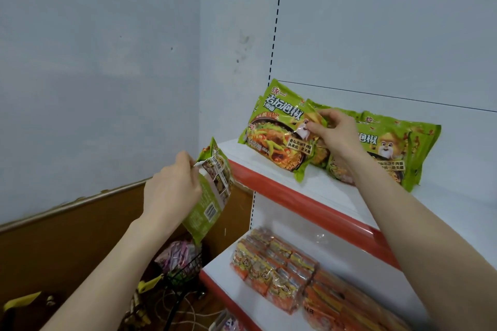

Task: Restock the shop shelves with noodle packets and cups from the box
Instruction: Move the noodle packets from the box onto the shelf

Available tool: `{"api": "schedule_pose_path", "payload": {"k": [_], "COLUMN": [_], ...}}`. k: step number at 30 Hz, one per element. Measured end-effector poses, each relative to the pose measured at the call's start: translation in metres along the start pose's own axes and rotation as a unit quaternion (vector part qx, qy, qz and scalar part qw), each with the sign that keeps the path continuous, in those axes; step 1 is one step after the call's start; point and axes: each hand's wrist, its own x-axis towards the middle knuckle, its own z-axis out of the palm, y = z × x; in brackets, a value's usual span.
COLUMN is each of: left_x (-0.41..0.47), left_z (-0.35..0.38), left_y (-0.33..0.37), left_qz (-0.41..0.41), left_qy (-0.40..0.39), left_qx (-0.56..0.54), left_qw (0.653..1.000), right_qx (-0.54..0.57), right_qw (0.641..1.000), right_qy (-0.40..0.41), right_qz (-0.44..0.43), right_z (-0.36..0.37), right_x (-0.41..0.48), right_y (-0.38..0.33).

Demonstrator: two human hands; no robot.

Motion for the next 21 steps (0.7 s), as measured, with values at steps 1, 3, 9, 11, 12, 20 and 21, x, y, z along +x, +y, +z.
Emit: {"api": "schedule_pose_path", "payload": {"k": [1, 3, 9, 11, 12, 20, 21], "left_x": [0.002, 0.006, 0.016, 0.017, 0.017, 0.021, 0.021], "left_z": [0.000, -0.001, -0.001, -0.001, 0.000, 0.009, 0.010], "left_y": [-0.001, -0.002, -0.006, -0.009, -0.011, -0.018, -0.018], "left_qz": [-0.002, -0.005, -0.028, -0.031, -0.033, -0.052, -0.056], "left_qy": [0.003, 0.012, 0.033, 0.037, 0.037, 0.026, 0.025], "left_qx": [0.003, 0.011, 0.023, 0.032, 0.038, 0.064, 0.066], "left_qw": [1.000, 1.000, 0.999, 0.998, 0.998, 0.996, 0.996], "right_qx": [-0.007, -0.024, -0.088, -0.101, -0.108, -0.159, -0.167], "right_qw": [1.000, 0.999, 0.993, 0.992, 0.991, 0.985, 0.984], "right_qy": [0.012, 0.020, -0.001, -0.011, -0.017, -0.028, -0.027], "right_qz": [-0.017, -0.042, -0.079, -0.074, -0.072, -0.062, -0.060], "right_z": [0.005, 0.019, 0.062, 0.073, 0.077, 0.099, 0.102], "right_x": [0.008, 0.023, 0.070, 0.082, 0.087, 0.104, 0.105], "right_y": [-0.002, -0.003, 0.009, 0.014, 0.016, 0.035, 0.039]}}
